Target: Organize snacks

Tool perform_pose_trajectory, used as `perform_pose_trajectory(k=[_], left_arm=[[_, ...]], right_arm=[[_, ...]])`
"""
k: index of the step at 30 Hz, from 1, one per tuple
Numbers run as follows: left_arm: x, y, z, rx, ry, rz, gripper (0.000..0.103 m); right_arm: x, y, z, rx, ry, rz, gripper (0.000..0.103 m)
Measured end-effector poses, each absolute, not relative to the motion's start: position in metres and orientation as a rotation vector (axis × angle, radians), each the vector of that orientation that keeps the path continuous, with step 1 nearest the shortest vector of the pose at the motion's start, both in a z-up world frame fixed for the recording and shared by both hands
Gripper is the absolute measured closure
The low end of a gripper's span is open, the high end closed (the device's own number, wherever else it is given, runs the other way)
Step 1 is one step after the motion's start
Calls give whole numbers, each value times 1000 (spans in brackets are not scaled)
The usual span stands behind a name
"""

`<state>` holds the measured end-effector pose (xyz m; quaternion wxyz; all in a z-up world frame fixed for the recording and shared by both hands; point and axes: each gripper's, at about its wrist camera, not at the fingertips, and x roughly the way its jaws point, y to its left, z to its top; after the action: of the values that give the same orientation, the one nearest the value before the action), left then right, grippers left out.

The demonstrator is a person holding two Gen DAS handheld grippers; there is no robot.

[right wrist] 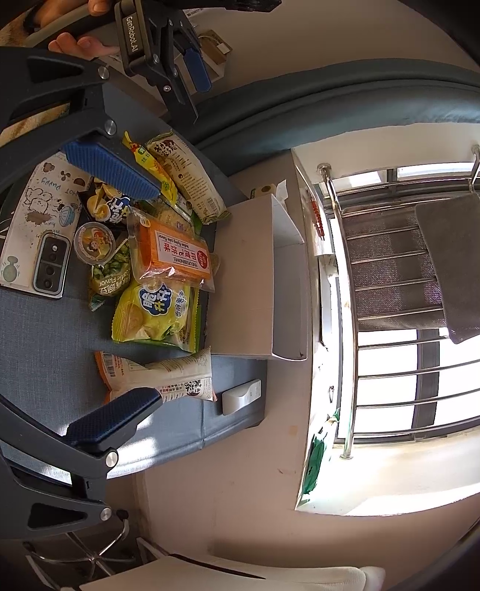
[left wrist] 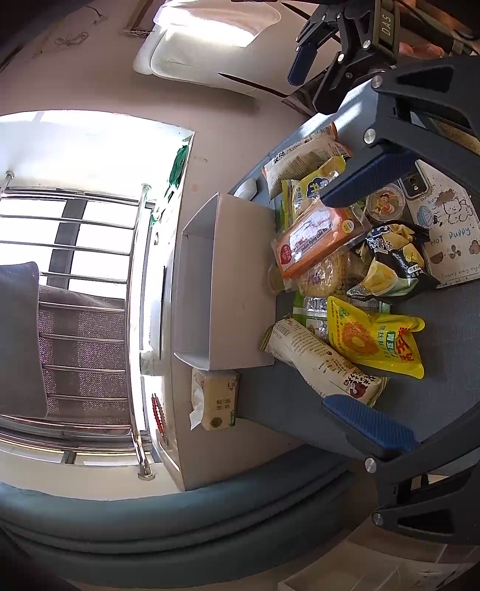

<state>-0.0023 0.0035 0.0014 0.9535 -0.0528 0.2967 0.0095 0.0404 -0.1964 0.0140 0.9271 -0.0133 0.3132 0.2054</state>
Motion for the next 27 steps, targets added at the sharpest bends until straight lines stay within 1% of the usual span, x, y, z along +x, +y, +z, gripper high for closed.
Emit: perform_pose_trajectory(k=[27], left_arm=[[-3,10,2,-115,590,19,0]], right_arm=[[41,-192,10,-67,660,398,0]])
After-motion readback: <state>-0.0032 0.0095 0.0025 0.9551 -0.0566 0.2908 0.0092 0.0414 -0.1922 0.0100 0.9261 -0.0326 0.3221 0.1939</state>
